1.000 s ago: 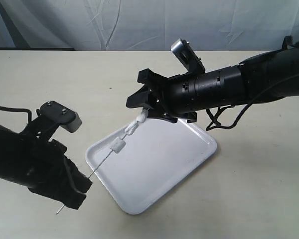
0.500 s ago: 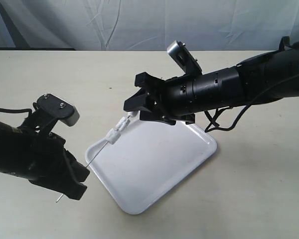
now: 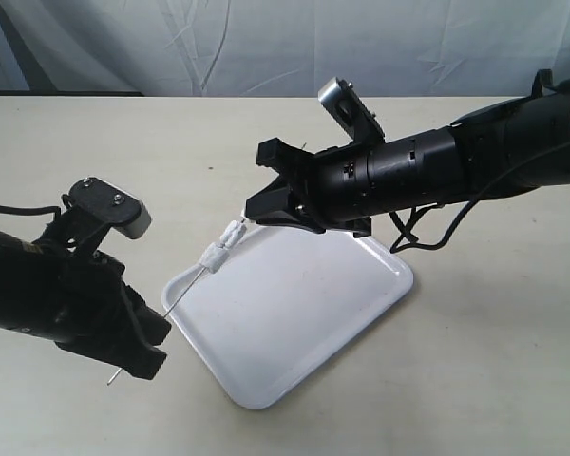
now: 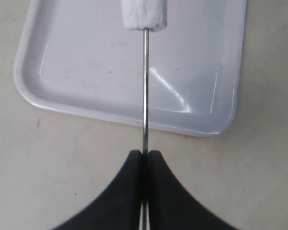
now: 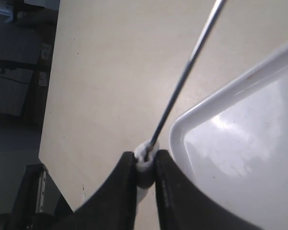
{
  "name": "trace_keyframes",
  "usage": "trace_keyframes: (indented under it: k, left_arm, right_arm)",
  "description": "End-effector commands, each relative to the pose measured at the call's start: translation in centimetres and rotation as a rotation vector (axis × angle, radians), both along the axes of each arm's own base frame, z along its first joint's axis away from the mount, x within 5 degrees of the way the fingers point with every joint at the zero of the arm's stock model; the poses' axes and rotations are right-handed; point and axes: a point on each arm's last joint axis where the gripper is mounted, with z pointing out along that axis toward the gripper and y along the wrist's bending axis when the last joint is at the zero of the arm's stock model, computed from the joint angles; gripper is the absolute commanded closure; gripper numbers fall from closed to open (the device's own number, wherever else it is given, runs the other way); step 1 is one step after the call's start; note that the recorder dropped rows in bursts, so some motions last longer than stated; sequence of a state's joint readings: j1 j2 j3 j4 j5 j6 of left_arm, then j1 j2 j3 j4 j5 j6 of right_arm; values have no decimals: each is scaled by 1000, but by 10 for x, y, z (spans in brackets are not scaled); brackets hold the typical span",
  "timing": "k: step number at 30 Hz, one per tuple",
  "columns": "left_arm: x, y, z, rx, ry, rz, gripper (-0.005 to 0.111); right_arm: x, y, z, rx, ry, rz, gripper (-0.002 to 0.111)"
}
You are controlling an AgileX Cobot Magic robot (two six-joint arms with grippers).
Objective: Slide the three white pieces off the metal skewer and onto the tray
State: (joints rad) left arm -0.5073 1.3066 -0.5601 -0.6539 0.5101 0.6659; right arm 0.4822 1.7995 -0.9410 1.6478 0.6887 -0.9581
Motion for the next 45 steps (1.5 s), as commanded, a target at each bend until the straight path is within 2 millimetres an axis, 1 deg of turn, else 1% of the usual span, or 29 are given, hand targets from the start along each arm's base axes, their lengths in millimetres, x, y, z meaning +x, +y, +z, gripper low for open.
trace_keyframes:
  k: [1, 11, 17, 23, 29, 33, 45]
  left_arm:
    - [-3, -1, 1, -1, 3, -11, 107]
    - [-6, 0, 0, 8, 37, -36, 107]
    - [-10, 0, -2, 12, 74, -46, 107]
    - [-19, 6, -10, 25, 99, -28, 107]
    - [-28, 10, -8, 8, 105, -2, 107]
    - [-34, 12, -9, 12, 136, -15, 107]
    - [-40, 16, -15, 37, 196, 10, 107]
  right_arm:
    - [0, 0, -1, -3, -4, 4, 99]
    - [2, -1, -2, -21, -10, -19, 99]
    - [5, -2, -1, -5, 1, -67, 99]
    - [8, -5, -3, -31, -8, -100, 99]
    - [12, -8, -5, -64, -19, -141, 99]
    - [15, -10, -6, -81, -24, -176, 99]
    - [19, -14, -7, -123, -37, -241, 99]
